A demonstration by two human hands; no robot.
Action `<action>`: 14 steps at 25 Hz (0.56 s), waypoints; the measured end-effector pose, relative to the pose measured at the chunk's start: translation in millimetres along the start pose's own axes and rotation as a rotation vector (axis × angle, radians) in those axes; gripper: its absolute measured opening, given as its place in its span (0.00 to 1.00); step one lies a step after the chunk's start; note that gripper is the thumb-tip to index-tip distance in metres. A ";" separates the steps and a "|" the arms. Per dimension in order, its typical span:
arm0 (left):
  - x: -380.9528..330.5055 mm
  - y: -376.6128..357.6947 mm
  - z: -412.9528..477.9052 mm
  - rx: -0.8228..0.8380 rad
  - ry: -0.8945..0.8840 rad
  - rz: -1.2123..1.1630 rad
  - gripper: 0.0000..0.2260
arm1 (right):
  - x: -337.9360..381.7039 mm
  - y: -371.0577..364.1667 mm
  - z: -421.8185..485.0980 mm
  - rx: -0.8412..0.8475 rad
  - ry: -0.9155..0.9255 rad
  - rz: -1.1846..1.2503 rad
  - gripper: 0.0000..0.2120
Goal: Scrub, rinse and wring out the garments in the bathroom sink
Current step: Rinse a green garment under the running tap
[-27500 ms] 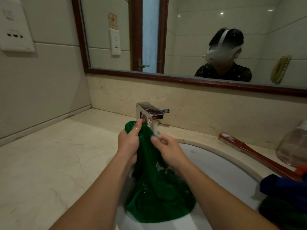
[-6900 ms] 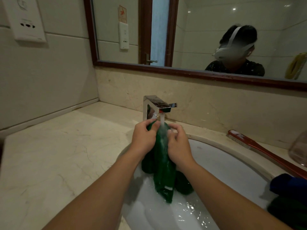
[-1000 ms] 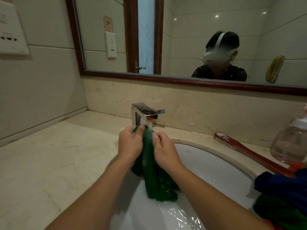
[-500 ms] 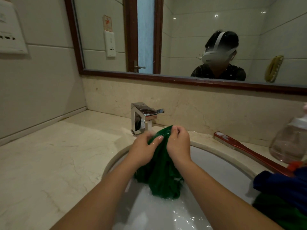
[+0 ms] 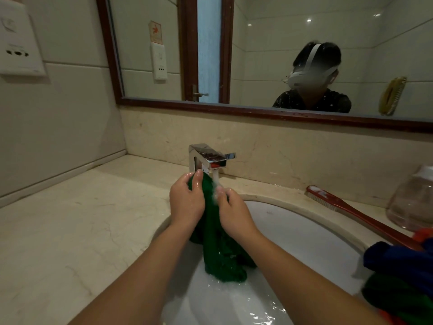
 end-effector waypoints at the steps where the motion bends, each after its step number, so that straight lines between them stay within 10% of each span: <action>1: -0.6 -1.6 -1.3 0.019 -0.002 -0.015 0.11 | -4.2 -1.1 -2.1 -0.002 0.000 -0.022 0.21; 11: 26.9 -51.4 -43.1 0.475 0.420 -0.136 0.12 | -3.3 75.2 10.6 -0.387 -0.061 0.147 0.20; 14: 37.9 -48.3 -38.6 0.412 0.558 -0.292 0.13 | 0.5 60.7 10.9 -0.266 -0.016 0.063 0.16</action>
Point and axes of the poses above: each hand's wrist, its own z-axis towards the middle knuckle, its own y-axis out of the back of the hand, x = y × z, the point moved 10 cm from there along z, towards the middle knuckle, and after that the axes turned 10 degrees about -x, right-handed, at the moved point
